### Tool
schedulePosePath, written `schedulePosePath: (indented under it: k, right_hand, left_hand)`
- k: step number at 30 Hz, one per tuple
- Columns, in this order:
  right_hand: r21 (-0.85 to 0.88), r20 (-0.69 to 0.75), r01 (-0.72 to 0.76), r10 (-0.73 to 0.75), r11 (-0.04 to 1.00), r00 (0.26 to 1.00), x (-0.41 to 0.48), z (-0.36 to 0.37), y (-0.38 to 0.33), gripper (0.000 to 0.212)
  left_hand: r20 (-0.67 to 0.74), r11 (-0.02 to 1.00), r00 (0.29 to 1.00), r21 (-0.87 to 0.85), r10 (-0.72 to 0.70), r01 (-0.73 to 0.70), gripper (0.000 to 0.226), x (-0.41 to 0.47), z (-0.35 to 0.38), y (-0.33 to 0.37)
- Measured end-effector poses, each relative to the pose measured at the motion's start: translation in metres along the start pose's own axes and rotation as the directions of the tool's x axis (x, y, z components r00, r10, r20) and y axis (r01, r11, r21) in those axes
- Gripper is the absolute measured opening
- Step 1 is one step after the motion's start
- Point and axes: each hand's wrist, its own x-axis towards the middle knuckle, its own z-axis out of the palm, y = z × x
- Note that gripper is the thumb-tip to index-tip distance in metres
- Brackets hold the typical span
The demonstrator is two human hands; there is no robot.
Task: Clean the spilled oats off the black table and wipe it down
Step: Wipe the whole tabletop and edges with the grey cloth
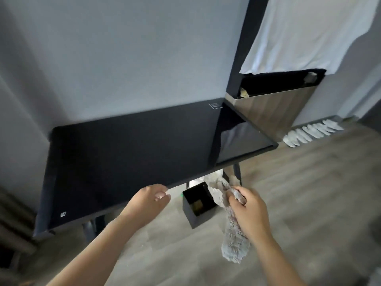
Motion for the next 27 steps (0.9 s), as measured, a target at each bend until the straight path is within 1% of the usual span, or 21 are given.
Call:
schedulePosePath:
  k: [2,5,8,11,13,16,19,22,25,27]
  right_hand:
    - [0.002,-0.06,-0.003,0.003,1.0,0.998,0.007,-0.036,0.016,0.02]
    - [0.029,-0.154,-0.038,0.042,0.999,0.987,0.028,-0.084,0.045,0.015]
    - [0.018,-0.18,-0.079,0.081,0.997,0.98,0.056,-0.12,0.07,0.015]
    - [0.015,-0.21,-0.089,0.09,0.996,0.974,0.096,-0.154,0.096,0.013]
    - [0.016,-0.233,-0.1,0.101,0.995,0.967,0.127,-0.174,0.109,0.011]
    - [0.035,-0.272,-0.159,0.163,0.987,0.948,0.172,-0.204,0.125,0.018]
    - [0.023,-0.284,-0.194,0.193,0.981,0.939,0.214,-0.224,0.143,0.024]
    - [0.049,-0.293,-0.175,0.182,0.983,0.939,0.259,-0.241,0.16,0.025]
    - [0.083,-0.295,-0.168,0.185,0.982,0.937,0.298,-0.255,0.176,0.021]
    - [0.099,-0.275,-0.153,0.175,0.983,0.945,0.326,-0.263,0.191,0.025]
  left_hand:
    - [0.042,0.999,0.998,-0.009,0.045,-0.045,0.018,0.016,0.02,0.037]
    - [0.106,0.993,0.987,-0.029,0.117,-0.115,0.017,0.046,0.05,0.083]
    - [0.165,0.987,0.973,-0.027,0.158,-0.156,0.018,0.075,0.076,0.114]
    - [0.201,0.98,0.96,-0.014,0.195,-0.196,0.016,0.118,0.103,0.146]
    - [0.218,0.976,0.951,-0.045,0.218,-0.213,0.017,0.151,0.121,0.168]
    - [0.228,0.973,0.949,-0.127,0.218,-0.193,0.019,0.199,0.149,0.204]
    - [0.244,0.972,0.946,-0.147,0.214,-0.182,0.021,0.238,0.175,0.24]
    - [0.26,0.97,0.936,-0.11,0.238,-0.216,0.021,0.275,0.195,0.277]
    - [0.288,0.963,0.919,-0.075,0.269,-0.258,0.012,0.306,0.212,0.31]
    - [0.289,0.965,0.921,-0.064,0.261,-0.253,0.013,0.33,0.225,0.331]
